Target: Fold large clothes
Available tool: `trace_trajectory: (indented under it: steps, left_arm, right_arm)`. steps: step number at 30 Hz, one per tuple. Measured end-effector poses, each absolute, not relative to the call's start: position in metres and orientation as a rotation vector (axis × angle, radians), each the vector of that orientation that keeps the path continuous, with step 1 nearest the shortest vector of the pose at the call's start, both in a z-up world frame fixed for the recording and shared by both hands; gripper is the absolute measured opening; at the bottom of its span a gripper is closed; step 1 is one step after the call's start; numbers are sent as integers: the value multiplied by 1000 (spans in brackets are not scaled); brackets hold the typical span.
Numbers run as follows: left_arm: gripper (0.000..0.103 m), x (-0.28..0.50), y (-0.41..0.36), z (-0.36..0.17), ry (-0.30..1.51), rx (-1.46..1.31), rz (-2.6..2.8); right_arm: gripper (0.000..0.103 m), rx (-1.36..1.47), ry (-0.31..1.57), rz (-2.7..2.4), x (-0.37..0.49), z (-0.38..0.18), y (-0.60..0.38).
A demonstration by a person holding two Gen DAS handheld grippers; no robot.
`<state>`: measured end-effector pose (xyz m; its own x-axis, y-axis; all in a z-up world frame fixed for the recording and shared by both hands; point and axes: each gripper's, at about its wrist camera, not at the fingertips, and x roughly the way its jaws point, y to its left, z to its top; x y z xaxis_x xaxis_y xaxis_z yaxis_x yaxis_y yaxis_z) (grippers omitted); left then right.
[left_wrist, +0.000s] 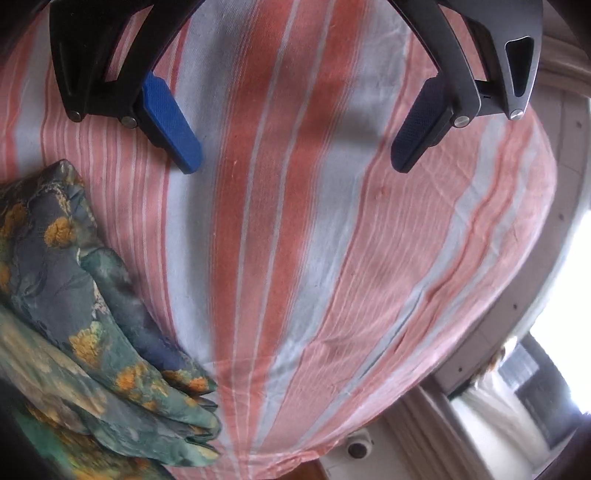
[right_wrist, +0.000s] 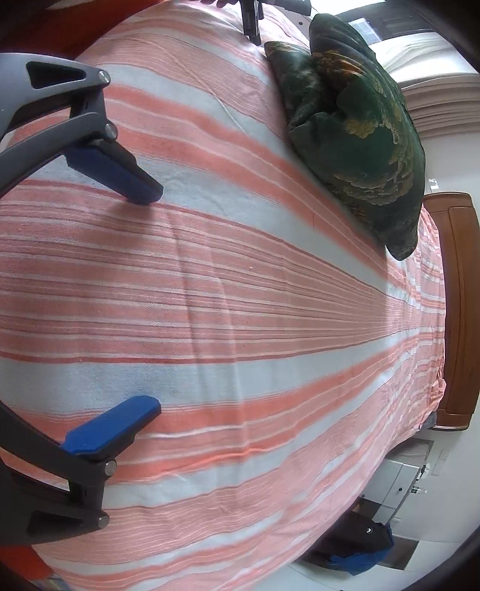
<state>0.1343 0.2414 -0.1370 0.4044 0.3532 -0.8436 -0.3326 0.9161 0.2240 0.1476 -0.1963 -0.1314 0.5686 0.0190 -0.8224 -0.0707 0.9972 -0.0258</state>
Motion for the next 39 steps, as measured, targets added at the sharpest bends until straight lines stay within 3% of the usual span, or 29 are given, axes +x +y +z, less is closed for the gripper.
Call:
trace_trajectory:
  steps: [2,6,9,13,16,19,21,22,24,25,27,28,31,36,39]
  left_arm:
    - [103,131,261,-140,1096,-134,398]
    - [100,141,272,-124,1183,-176,359]
    - [92,143,272,-65,1031,-196,277]
    - [94,155,263,39,747,-309,74]
    - [96,193,229,84,701,-355,-163]
    - [95,243,199,69,791,-361,-257]
    - [85,275,195,28,923,-354,-220]
    - [75,287,198,-2,996,-361,-171]
    - [70,297,217,-51,1080,-384,-72]
    - [71,298,228,-70,1107,-378,-19]
    - [100,300,242,-100,1146,-335,104]
    - [103,297,248,-114,1153,-389,99]
    - [102,282,266,-123,1097,-619,22]
    - [102,244,285,-83,965,-605,-73]
    - [103,221,309,-82,957,-688,-127]
  right_arm:
    - [103,-54,953,61,146,-132,-196]
    - [103,-44,950,80,145,-135,-196]
    - [103,-45,953,94,145,-134,-198]
    - [103,-36,949,98,146,-133,-200]
    - [103,-41,945,98,148,-133,-199]
    - [103,-51,946,98,151,-133,-196]
    - [103,-57,946,101,151,-133,-196]
    - [103,-61,946,106,150,-133,-196]
    - [103,-70,944,111,147,-133,-196]
    - [103,-73,942,113,145,-134,-196]
    - [103,-79,936,119,143,-135,-197]
    - [103,-82,932,123,142,-136,-198]
    - [103,-81,939,125,145,-136,-198]
    - [103,-54,938,131,145,-125,-202]
    - [103,6,844,219,148,-91,-196]
